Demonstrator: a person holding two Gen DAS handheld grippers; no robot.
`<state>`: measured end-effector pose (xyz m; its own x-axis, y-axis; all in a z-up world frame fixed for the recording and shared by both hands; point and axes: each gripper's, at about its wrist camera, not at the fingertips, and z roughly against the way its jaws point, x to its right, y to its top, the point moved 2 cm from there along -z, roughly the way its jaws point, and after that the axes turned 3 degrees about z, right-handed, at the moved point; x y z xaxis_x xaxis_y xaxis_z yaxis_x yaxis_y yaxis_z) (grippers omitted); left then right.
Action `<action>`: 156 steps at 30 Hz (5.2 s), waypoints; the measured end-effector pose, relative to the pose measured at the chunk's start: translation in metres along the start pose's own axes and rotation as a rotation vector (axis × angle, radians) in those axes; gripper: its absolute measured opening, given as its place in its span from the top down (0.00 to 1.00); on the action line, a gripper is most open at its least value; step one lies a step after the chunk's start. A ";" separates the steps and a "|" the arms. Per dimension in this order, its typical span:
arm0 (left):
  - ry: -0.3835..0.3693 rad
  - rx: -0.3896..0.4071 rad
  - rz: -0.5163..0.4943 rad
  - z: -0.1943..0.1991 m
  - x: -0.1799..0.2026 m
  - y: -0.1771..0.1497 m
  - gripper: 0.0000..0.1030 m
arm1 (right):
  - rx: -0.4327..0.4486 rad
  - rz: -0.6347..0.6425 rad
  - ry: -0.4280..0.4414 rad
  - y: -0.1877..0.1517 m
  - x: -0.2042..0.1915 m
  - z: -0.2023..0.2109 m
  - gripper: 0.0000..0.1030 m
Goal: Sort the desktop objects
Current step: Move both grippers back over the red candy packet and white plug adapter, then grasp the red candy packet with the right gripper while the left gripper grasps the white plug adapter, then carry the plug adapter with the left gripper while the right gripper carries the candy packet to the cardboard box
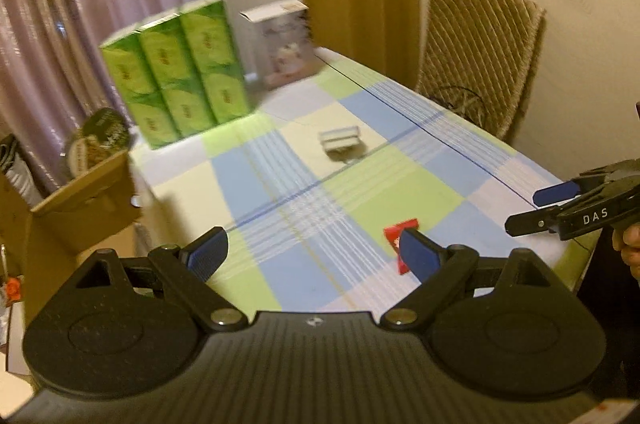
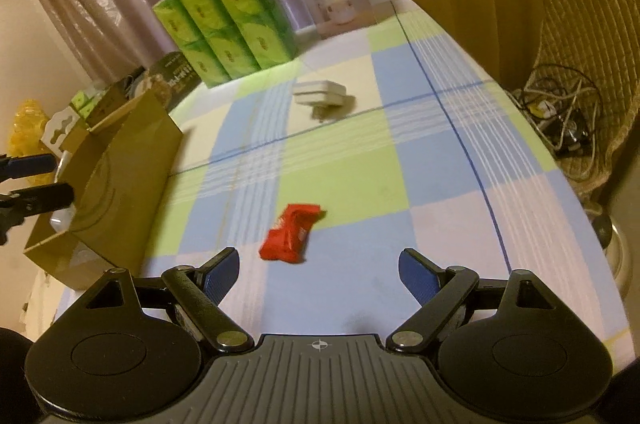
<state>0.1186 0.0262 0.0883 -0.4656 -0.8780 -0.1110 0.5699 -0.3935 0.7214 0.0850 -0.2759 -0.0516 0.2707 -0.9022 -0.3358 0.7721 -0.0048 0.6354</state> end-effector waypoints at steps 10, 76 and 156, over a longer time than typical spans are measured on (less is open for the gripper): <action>0.009 -0.063 0.031 -0.056 -0.011 -0.005 0.13 | -0.053 0.058 0.012 -0.009 -0.028 -0.061 0.19; 0.006 -0.108 0.088 -0.139 -0.017 -0.023 0.13 | 0.057 0.248 -0.292 -0.004 -0.024 -0.137 0.69; -0.046 -0.054 0.114 -0.315 0.005 0.079 0.41 | 0.075 0.163 -0.216 0.150 0.080 -0.189 0.71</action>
<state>0.3740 -0.0955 -0.0702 -0.4261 -0.9047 0.0022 0.6558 -0.3072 0.6896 0.3315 -0.2670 -0.1148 0.2522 -0.9648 -0.0741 0.6815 0.1228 0.7214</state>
